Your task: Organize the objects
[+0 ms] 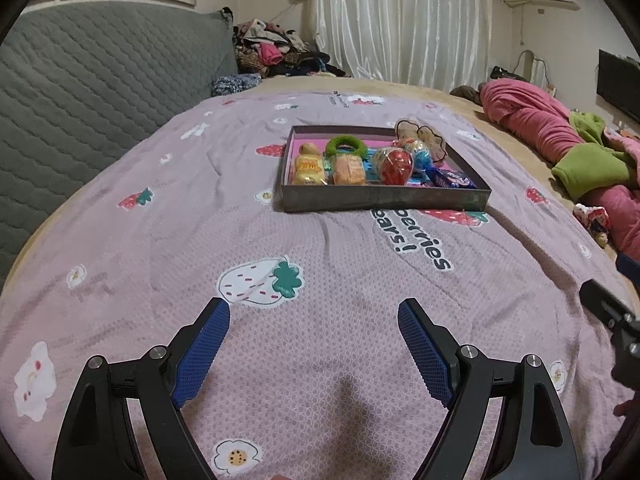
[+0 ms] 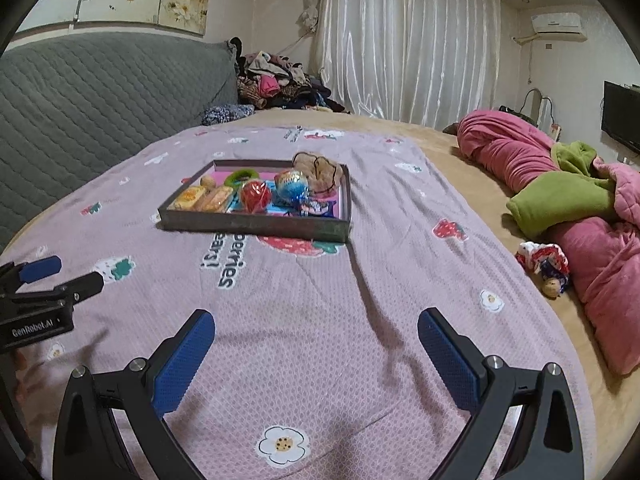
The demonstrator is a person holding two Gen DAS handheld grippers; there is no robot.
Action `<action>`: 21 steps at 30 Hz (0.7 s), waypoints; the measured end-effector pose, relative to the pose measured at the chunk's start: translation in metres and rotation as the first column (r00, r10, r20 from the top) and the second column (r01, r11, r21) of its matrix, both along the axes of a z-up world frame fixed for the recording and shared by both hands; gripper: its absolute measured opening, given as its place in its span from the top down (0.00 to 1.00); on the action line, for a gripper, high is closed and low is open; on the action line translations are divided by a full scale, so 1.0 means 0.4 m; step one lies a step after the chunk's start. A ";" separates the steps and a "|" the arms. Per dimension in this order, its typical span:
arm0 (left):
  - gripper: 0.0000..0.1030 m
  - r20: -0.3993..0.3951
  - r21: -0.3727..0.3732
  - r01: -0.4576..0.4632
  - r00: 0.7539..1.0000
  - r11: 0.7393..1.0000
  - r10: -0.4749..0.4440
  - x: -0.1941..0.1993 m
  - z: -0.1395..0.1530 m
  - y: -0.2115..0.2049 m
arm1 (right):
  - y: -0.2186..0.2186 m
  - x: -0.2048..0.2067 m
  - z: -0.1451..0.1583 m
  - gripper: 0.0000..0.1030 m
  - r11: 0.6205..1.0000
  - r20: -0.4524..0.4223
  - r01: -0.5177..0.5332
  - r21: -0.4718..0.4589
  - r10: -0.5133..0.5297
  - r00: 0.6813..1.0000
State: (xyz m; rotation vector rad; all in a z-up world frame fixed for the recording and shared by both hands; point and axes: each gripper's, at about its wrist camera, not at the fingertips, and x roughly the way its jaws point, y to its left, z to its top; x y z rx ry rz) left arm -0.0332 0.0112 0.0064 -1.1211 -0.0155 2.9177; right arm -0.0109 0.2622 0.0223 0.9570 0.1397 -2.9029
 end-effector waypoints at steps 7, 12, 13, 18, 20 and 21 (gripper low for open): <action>0.16 0.010 0.025 0.010 1.000 1.000 -0.010 -0.015 -0.028 -0.007 | -0.015 -0.005 -0.029 0.00 0.999 -0.001 -0.009 0.050 0.009 1.000; 0.16 -0.010 -0.015 -0.015 1.000 1.000 0.015 -0.019 -0.040 -0.002 | -0.018 -0.012 -0.042 0.00 0.998 0.010 -0.011 0.054 0.010 1.000; 0.16 -0.012 -0.027 -0.016 1.000 1.000 0.015 -0.020 -0.043 0.001 | -0.017 -0.014 -0.045 0.00 0.998 0.011 -0.009 0.055 0.008 1.000; 0.16 -0.034 -0.036 -0.004 0.999 0.999 0.003 -0.012 -0.051 0.008 | -0.011 -0.024 -0.059 0.00 0.999 0.028 0.001 0.052 -0.003 1.000; 0.16 -0.035 -0.047 -0.002 0.999 0.999 0.000 -0.010 -0.054 0.013 | -0.009 -0.026 -0.063 0.00 0.999 0.033 0.006 0.053 -0.008 0.999; 0.16 -0.032 -0.052 -0.002 0.999 0.999 0.001 -0.012 -0.056 0.014 | -0.008 -0.025 -0.064 0.00 0.999 0.034 0.006 0.052 -0.008 0.999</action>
